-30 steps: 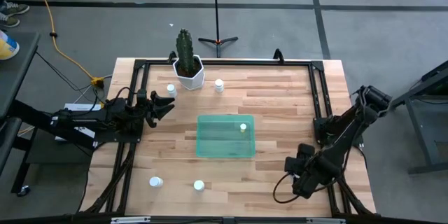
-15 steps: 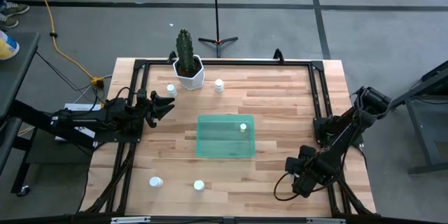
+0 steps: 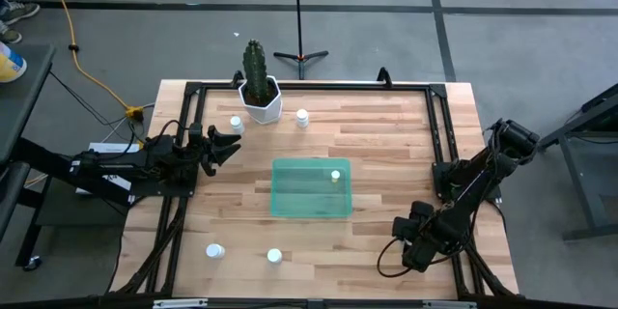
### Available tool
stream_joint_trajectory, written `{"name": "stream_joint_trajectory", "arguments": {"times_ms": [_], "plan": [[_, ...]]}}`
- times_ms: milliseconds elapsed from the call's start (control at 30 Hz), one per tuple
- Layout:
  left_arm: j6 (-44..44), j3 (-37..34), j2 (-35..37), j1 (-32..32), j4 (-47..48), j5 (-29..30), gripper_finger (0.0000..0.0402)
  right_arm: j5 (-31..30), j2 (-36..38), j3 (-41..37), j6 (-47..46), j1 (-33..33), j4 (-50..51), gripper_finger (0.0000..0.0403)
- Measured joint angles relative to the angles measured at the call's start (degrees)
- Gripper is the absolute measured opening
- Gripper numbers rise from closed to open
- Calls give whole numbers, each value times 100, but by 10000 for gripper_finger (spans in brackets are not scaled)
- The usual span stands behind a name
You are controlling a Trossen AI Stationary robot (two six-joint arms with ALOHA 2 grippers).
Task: Pick and place pill bottles into a basket
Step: Put the blue pill bottle into the blue bin
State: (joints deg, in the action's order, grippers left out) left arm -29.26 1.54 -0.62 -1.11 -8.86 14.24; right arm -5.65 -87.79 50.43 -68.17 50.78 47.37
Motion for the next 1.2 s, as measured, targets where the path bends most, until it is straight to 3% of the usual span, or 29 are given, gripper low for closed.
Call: {"name": "stream_joint_trajectory", "arguments": {"times_ms": [700, 1200], "plan": [[2, 0, 0, -2, 2, 7, 241, -20, 0, 0, 3, 0, -35, 189], [2, 0, 0, -2, 0, 2, 241, 110, 0, 0, -3, -10, -35, 119]]}}
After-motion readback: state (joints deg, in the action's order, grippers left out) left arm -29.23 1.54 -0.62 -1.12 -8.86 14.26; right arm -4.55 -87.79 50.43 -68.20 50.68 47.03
